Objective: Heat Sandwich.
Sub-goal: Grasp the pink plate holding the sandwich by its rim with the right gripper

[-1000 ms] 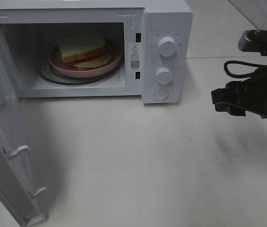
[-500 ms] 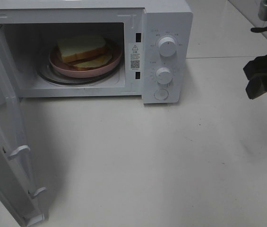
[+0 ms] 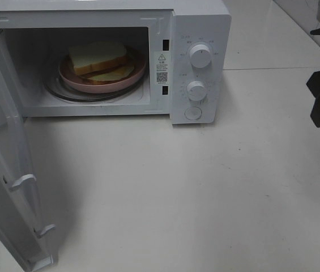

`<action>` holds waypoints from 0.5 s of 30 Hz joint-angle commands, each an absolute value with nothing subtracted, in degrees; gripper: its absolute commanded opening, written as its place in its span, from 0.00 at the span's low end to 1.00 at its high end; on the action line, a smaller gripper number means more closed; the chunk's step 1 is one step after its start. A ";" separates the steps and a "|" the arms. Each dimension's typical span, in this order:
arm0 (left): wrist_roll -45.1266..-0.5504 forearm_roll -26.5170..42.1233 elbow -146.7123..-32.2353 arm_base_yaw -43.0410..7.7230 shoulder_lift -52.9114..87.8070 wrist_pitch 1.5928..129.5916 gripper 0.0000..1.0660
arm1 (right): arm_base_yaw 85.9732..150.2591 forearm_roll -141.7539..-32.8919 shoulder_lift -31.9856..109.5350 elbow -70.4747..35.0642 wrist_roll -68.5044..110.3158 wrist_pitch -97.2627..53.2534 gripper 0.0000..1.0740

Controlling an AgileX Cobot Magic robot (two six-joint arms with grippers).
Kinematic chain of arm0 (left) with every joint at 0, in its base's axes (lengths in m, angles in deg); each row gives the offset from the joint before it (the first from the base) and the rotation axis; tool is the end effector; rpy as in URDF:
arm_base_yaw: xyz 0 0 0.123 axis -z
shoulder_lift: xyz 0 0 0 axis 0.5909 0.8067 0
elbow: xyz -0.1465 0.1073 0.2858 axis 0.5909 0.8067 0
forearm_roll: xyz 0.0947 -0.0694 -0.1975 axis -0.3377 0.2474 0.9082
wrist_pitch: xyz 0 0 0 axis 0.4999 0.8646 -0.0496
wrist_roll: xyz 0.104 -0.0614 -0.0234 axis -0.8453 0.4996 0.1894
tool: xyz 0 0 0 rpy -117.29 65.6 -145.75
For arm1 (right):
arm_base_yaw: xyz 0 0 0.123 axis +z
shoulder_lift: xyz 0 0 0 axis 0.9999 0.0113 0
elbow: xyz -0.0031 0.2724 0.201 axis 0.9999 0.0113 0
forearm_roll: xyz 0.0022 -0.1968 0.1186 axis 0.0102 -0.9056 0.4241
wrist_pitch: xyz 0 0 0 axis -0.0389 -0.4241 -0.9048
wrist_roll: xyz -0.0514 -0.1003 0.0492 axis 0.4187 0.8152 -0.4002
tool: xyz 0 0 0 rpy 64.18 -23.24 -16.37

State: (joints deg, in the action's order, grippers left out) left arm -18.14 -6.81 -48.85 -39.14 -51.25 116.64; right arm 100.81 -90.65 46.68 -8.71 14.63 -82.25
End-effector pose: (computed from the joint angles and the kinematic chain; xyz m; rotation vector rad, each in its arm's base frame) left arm -0.0534 -0.0027 0.2539 -0.0686 2.0465 0.0218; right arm 0.2265 0.0400 0.3162 -0.2666 2.7724 -0.0142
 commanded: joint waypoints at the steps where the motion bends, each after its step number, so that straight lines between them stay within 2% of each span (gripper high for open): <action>1: -18.03 -6.46 -48.74 -39.37 -51.59 115.67 0.73 | 100.87 -90.59 46.11 -9.05 16.35 -85.46 0.66; 9: -18.03 -6.46 -48.74 -39.37 -51.59 115.67 0.73 | 101.33 -90.25 46.11 -9.05 18.47 -85.23 0.66; 14: -18.03 -6.46 -48.74 -39.37 -51.59 115.67 0.73 | 107.57 -91.96 47.14 -9.11 24.66 -85.12 0.66; 15: -18.03 -6.46 -48.74 -39.37 -51.59 115.67 0.73 | 110.55 -91.96 49.32 -9.80 27.47 -85.35 0.66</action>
State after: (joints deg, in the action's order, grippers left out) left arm -18.14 -6.81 -48.85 -39.14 -51.25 116.64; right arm 108.95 -91.33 47.94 -9.23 24.66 -84.83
